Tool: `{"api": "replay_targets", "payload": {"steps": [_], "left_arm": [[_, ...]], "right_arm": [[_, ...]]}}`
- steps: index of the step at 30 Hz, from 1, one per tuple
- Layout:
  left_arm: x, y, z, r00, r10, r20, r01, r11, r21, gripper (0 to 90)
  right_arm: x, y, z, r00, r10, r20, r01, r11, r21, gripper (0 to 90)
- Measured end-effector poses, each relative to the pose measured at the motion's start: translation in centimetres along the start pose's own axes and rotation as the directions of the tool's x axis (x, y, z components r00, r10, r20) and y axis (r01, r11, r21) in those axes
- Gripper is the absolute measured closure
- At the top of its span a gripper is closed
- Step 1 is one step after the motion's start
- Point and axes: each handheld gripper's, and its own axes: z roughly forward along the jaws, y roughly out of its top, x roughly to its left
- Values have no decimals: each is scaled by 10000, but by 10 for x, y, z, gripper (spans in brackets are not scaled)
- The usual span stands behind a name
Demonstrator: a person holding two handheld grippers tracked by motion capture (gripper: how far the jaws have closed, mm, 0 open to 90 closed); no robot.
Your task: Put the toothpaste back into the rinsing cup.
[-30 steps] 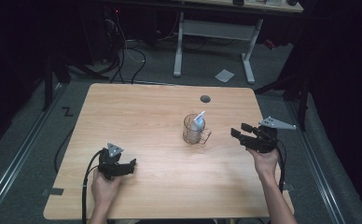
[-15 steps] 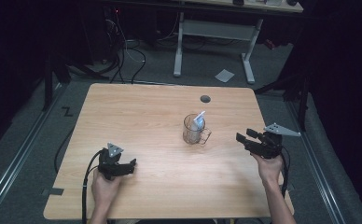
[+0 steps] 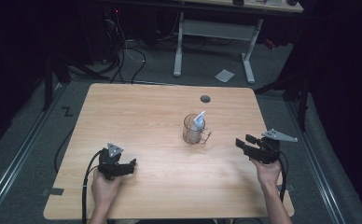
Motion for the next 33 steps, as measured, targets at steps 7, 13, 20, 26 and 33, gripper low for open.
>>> {"api": "replay_targets", "payload": {"steps": [7, 13, 20, 26, 33], "left_arm": [[0, 0, 0, 10000, 0, -1, 0, 10000, 0, 159], [0, 0, 0, 10000, 0, -1, 0, 10000, 1, 158], [0, 0, 0, 10000, -6, -2, 6, 10000, -4, 159], [0, 0, 0, 10000, -2, -3, 2, 10000, -2, 159], [0, 0, 0, 10000, -2, -2, 2, 10000, 0, 159]], "right_arm": [[4, -6, 9, 9998, -154, 123, 151, 9994, 297, 425], [5, -11, 16, 9994, -246, 257, 232, 9982, 548, 426], [7, -14, 25, 9985, -408, 371, 376, 9957, 846, 427], [10, -17, 36, 9962, -658, 568, 601, 9935, 971, 437], [12, -20, 46, 9957, -719, 587, 649, 9914, 1137, 437]]}}
